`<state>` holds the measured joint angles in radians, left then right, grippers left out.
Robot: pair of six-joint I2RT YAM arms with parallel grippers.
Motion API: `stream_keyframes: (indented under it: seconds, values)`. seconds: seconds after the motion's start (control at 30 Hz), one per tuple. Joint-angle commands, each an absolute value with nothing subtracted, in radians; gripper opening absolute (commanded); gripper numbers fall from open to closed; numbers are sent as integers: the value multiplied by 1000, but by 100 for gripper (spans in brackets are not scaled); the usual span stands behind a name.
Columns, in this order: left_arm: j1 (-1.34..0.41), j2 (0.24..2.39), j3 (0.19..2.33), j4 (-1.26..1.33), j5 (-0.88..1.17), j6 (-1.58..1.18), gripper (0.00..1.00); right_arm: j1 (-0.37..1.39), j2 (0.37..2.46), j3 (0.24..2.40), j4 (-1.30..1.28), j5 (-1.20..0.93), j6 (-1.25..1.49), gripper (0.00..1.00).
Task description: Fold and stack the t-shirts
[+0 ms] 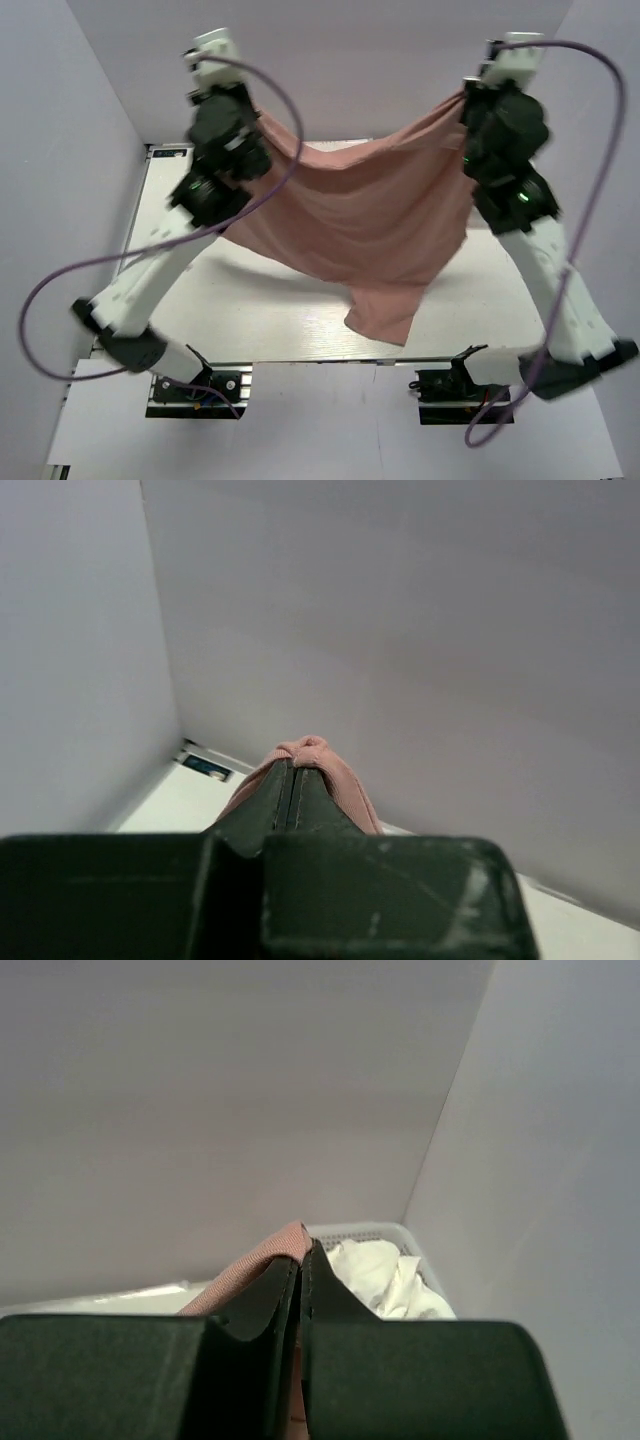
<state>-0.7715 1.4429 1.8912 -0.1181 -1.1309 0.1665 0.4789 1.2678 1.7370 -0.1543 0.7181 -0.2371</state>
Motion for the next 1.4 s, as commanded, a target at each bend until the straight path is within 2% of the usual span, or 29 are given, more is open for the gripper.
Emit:
stream_keyframes:
  seconds: [0.0,0.1,0.13,0.17,0.2,0.3,0.37,0.4,0.43,0.53,0.73,0.87,0.9,0.97,1.0,1.07,1.1,1.13,1.23,1.3,1.33,1.37]
  values:
    - [-663,1616,1989,129,-1183,386,0,457,1418,1796,18,773,-322,0]
    - [-579,1843,2275,94,-1122,396,0,423,1596,1989,40,770,-347,0]
    - [-537,1903,2459,69,-1105,405,0,407,1676,2154,72,766,-360,0]
    - [-522,1919,2447,113,-1089,419,0,390,1712,2221,81,764,-365,0]
    - [-505,1883,2413,192,-1057,384,0,388,1809,2387,115,750,-383,0]
    - [-459,1852,2447,114,-977,304,0,368,1847,2424,162,704,-384,0]
    - [-459,1801,2447,103,-921,293,0,356,1771,2341,230,686,-361,0]
    - [-450,1780,2438,92,-920,279,0,351,1706,2191,251,675,-339,0]
    - [-449,1758,2418,56,-910,255,0,338,1648,2151,270,652,-315,0]
    - [-449,1645,2274,-38,-910,200,0,321,1531,1996,236,597,-252,0]
    - [-449,1317,1662,-179,-887,-33,0,314,1275,1499,210,459,-201,0]
    - [-449,1133,1320,-390,-827,-341,0,314,1122,1214,109,315,-27,0]
    - [-449,1102,1201,-438,-815,-468,0,316,1050,1081,60,296,30,0]
    - [-449,1046,1096,-599,-775,-611,0,318,1014,969,16,229,84,0]
    - [-449,1002,1001,-641,-744,-715,0,318,970,907,-88,210,157,0]
    - [-449,964,863,-681,-618,-767,0,319,944,836,-197,201,211,0]
    - [-459,950,824,-698,-564,-820,0,318,915,794,-253,206,361,0]
    - [-459,931,789,-698,-440,-846,0,319,905,770,-283,169,389,0]
    - [-469,931,654,-670,-239,-906,0,321,815,658,-316,51,515,0]
    - [-469,948,620,-745,-209,-965,0,315,798,609,-371,99,534,2]
    - [-469,957,609,-779,-209,-1009,0,318,799,594,-456,118,544,9]
    - [-469,968,609,-816,-209,-1031,0,316,805,588,-489,136,551,9]
